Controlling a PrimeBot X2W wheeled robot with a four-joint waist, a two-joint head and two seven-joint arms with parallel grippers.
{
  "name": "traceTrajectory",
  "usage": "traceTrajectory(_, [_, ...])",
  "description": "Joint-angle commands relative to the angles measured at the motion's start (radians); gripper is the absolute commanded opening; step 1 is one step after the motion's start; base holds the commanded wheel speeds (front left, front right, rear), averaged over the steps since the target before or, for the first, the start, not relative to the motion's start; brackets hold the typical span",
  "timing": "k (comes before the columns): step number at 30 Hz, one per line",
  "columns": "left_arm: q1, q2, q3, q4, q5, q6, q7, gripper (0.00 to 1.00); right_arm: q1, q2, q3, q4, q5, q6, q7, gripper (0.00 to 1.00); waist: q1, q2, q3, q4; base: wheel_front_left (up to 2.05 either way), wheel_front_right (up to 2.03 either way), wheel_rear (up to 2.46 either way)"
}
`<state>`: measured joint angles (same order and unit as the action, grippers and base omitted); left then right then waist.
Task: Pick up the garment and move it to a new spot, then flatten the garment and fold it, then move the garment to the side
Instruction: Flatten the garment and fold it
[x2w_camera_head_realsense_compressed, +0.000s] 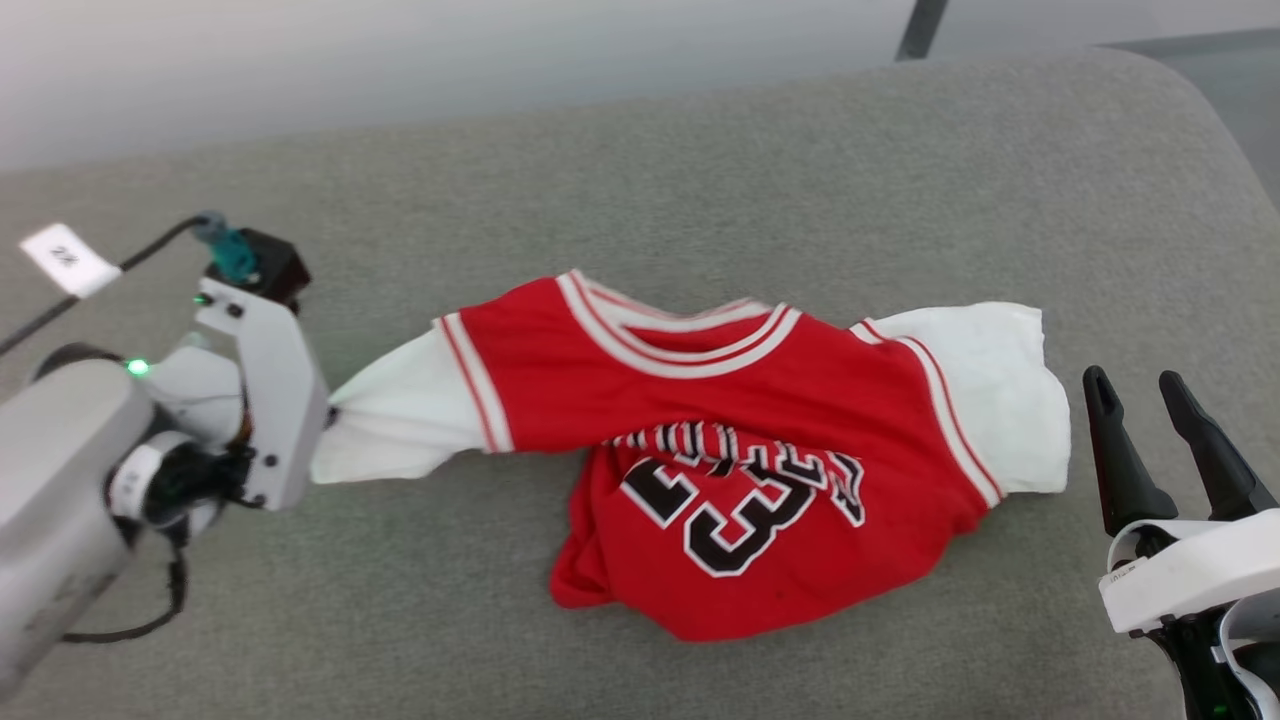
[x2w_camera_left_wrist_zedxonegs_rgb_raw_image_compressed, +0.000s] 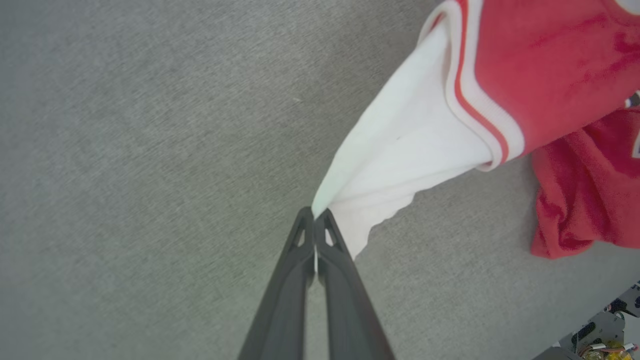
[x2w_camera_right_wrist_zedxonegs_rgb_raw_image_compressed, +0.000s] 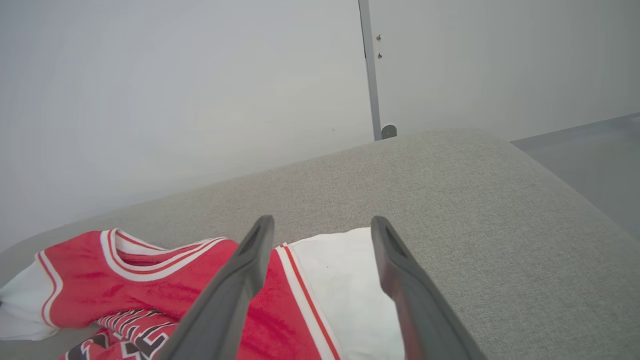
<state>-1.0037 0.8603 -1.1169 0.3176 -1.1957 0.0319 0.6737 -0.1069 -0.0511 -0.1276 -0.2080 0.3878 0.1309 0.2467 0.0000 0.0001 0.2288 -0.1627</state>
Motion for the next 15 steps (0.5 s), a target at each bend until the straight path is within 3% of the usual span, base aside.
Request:
traceTrajectory(1, [-0.001, 0.015, -0.001, -0.005, 0.007, 0.011, 0.007, 0.0, 0.013, 0.001, -0.004, -0.006, -0.005, 0.0, 0.005, 1.0, 0.0, -0.0001, -0.014, 0.018, 0.0, 0.0, 0.0])
traceTrajectory(9, [0.009, 0.127, -0.018, -0.058, 0.045, 0.069, 0.054, 0.0, 0.02, 0.001, -0.01, -0.015, -0.01, 0.0, 0.024, 1.0, 0.0, -0.0001, -0.029, 0.038, 0.0, 0.0, 0.0])
traceTrajectory(15, [0.048, 0.175, -0.031, -0.065, 0.048, 0.113, 0.059, 0.0, 0.027, 0.001, -0.014, -0.021, -0.009, 0.0, 0.031, 1.0, 0.0, -0.0001, -0.03, 0.041, 0.0, 0.0, 0.0])
